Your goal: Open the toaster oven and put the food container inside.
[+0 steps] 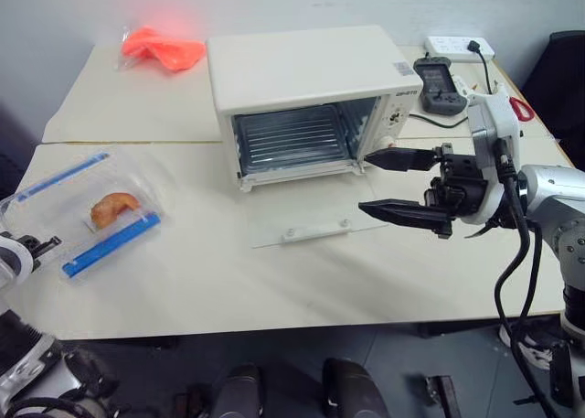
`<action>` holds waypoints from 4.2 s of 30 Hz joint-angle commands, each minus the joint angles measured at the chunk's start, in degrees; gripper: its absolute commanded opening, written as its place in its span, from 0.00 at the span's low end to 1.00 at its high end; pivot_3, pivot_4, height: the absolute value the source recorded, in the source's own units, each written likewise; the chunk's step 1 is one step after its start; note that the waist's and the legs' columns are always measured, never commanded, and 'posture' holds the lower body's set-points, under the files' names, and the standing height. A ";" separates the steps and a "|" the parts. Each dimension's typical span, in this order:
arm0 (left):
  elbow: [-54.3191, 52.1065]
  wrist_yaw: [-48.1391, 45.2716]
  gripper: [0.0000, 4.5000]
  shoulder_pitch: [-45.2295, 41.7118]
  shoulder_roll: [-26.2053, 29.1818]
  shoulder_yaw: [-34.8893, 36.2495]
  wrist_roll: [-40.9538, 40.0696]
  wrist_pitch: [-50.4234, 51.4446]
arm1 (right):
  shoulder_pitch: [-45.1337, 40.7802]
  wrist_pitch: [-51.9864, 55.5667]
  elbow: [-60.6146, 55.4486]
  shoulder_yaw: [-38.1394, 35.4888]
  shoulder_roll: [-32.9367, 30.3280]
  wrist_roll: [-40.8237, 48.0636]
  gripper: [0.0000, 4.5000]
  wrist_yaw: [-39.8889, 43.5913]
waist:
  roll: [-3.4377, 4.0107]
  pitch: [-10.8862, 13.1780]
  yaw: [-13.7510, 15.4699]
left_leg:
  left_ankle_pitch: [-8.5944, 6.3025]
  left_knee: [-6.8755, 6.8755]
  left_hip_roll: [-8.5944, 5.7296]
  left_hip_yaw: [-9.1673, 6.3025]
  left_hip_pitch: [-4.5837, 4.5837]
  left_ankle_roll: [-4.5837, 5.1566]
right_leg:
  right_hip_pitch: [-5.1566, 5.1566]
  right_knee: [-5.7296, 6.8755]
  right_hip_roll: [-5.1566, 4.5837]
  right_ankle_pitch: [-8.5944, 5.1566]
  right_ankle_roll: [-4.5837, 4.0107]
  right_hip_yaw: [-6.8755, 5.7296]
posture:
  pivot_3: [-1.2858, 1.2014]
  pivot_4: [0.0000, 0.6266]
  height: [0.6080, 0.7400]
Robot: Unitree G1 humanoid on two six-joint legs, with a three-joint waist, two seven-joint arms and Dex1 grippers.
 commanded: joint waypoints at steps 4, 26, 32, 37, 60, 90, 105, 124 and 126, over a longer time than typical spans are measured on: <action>-11.86 -13.23 0.03 7.85 4.72 -4.61 -14.37 1.55 | 1.76 3.04 -1.68 -4.25 -2.63 3.33 1.00 -1.36 | 0.00 0.01 0.17 | -0.01 -0.01 0.01 -0.05 0.00 0.01 | 0.02 -0.06 -0.08 -0.01 -0.06 0.01 | 0.52 0.24 1.00; 3.98 -2.22 0.03 -24.19 -4.76 -38.58 -35.71 1.55 | 14.90 3.42 -10.95 -12.81 -3.63 6.40 1.00 -10.89 | -0.01 0.01 0.19 | 0.02 0.03 -0.18 0.06 0.00 0.05 | 0.07 -0.03 0.14 0.01 -0.07 0.01 | 0.52 0.24 1.00; 11.26 6.24 0.03 -29.93 -11.92 -37.85 -25.58 1.55 | 18.72 2.65 -12.43 -15.32 -3.52 6.98 1.00 -11.90 | -0.01 0.01 1.07 | 0.07 0.10 -0.25 0.03 -0.01 0.08 | 0.11 -0.03 0.16 0.02 -0.07 -0.02 | 0.52 0.24 1.00; 11.17 11.01 0.03 -31.24 -16.80 -37.03 -24.08 1.55 | 20.53 1.80 -13.16 -15.83 -3.23 6.98 1.00 -12.28 | -0.01 0.01 1.53 | 0.08 0.08 -0.31 0.01 0.01 0.10 | 0.13 -0.03 0.14 0.03 -0.04 0.00 | 0.52 0.24 1.00; 8.46 15.31 0.55 -37.26 -18.88 -27.80 -36.51 1.55 | 25.08 -3.27 -10.33 -15.22 -3.74 1.44 1.00 -10.57 | -0.01 0.01 1.62 | 0.16 0.12 -0.46 -0.09 0.01 0.11 | 0.20 -0.02 0.08 0.06 0.02 -0.01 | 0.52 0.24 1.00; 5.88 -54.40 0.00 -9.82 11.94 -52.82 -23.77 -44.57 | 23.09 -4.45 -13.16 8.27 4.00 -7.82 0.01 -17.65 | 0.08 0.05 1.24 | 0.15 0.05 -0.39 0.06 -0.06 0.29 | 0.11 -0.12 0.12 0.03 -0.08 0.09 | 0.52 0.24 1.00; 5.60 -50.47 0.00 -9.66 5.34 -55.01 -21.22 -44.56 | 3.12 -17.14 12.99 16.15 8.96 -25.32 0.01 -8.22 | 0.09 0.05 0.05 | 0.14 0.09 -0.33 0.03 -0.08 0.32 | 0.05 0.00 0.13 0.04 -0.05 0.03 | 0.52 0.24 1.00; 23.90 -33.13 0.00 -23.40 -10.39 -50.40 -10.08 -54.75 | -10.28 -33.43 32.59 11.24 23.32 -36.87 0.01 -19.01 | 0.11 0.06 -0.25 | 0.23 0.06 -0.40 0.01 -0.15 0.16 | 0.00 0.08 0.10 0.06 -0.02 -0.22 | 0.52 0.24 1.00; 20.14 -34.88 0.00 -21.15 -9.35 -49.72 -11.77 -52.89 | -9.92 -33.18 31.72 10.57 23.37 -36.65 0.01 -19.24 | 0.12 0.07 -0.34 | 0.23 0.05 -0.39 0.02 -0.15 0.16 | 0.00 0.08 0.09 0.06 -0.02 -0.21 | 0.52 0.24 1.00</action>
